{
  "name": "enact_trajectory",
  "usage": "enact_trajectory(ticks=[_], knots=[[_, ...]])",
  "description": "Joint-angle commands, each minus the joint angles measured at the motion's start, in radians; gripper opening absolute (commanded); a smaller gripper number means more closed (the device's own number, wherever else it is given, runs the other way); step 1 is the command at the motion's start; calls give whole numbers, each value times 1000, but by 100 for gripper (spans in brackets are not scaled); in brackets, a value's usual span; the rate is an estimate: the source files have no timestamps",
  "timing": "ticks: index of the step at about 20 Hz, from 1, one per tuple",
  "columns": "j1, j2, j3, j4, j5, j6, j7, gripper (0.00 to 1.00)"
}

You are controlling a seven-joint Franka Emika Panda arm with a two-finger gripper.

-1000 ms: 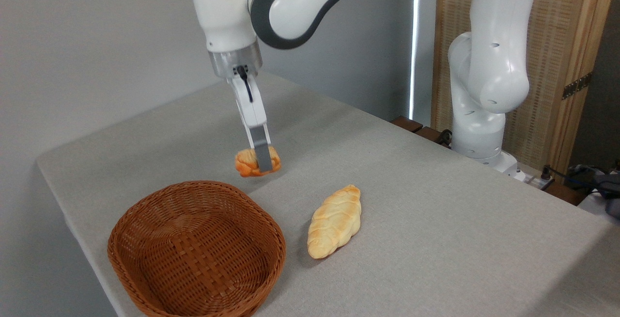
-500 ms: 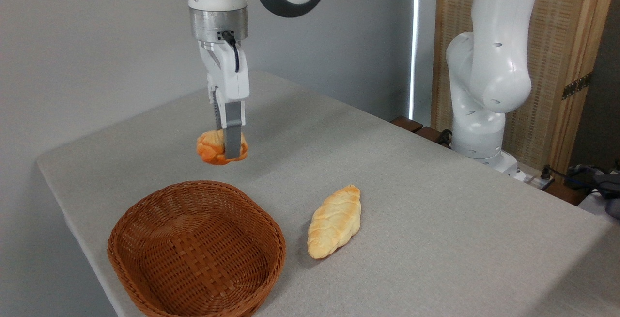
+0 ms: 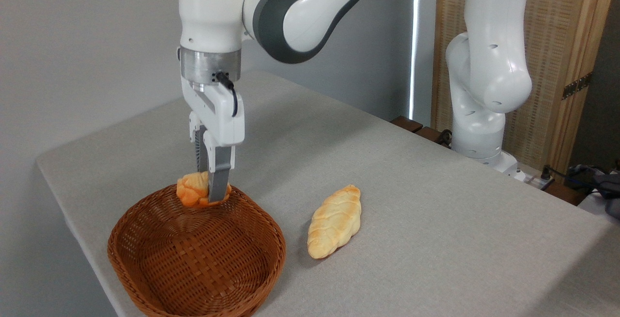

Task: Put bread into the basket
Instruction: 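Lift the roll and carry it over the wicker basket, then release the roll into the basket and raise the gripper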

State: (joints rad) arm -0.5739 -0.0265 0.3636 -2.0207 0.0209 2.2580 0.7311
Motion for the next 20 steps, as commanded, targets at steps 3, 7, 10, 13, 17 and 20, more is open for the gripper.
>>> enact_trajectory(ticks=[3, 7, 10, 13, 17, 20], knots=[[-8, 28, 9, 13, -16, 18, -7, 100], [-8, 28, 9, 14, -18, 17, -9, 100], [-8, 19, 9, 13, -16, 9, -10, 100], [-9, 1, 9, 14, -15, -38, -59, 100], [-8, -36, 11, 14, -4, -113, -143, 100], [9, -73, 11, 42, 1, -239, -144, 100]])
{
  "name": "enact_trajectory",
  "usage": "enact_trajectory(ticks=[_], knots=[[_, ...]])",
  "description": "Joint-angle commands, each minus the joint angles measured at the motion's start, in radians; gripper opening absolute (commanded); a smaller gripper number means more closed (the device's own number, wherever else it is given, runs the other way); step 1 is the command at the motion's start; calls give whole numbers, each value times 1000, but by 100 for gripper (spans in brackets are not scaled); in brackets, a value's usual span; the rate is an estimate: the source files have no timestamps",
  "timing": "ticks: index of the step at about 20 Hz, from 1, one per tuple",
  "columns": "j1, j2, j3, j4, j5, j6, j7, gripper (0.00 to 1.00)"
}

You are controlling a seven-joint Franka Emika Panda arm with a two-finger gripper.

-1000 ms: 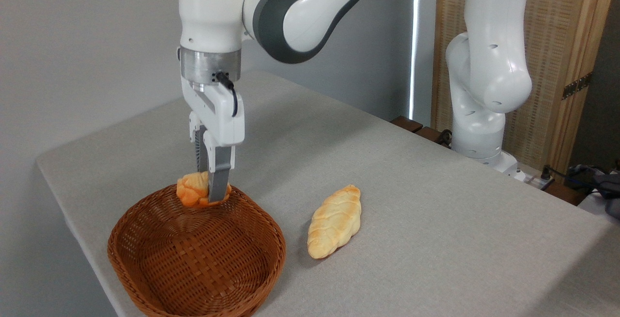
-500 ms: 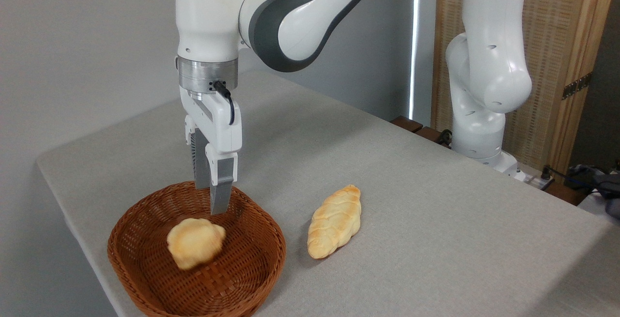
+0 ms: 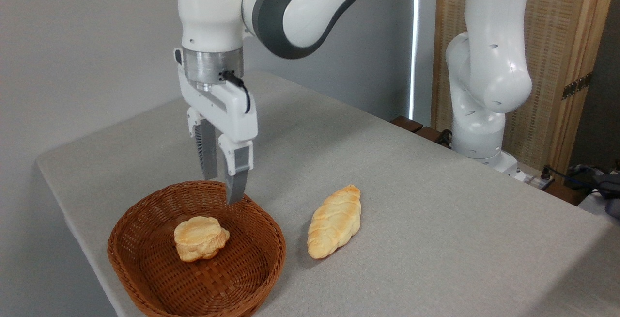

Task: Put bread into the basket
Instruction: 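Release the roll into the basket and raise the gripper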

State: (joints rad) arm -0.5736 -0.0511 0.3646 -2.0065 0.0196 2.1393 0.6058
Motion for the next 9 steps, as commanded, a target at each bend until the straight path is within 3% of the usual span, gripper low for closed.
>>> enact_trajectory(ticks=[1, 3, 9], knots=[[23, -52, 7, 50, 3, -177, -18, 100], [26, -55, 8, 71, 3, -245, -18, 100], [64, -67, 8, 74, -1, -259, -21, 100]])
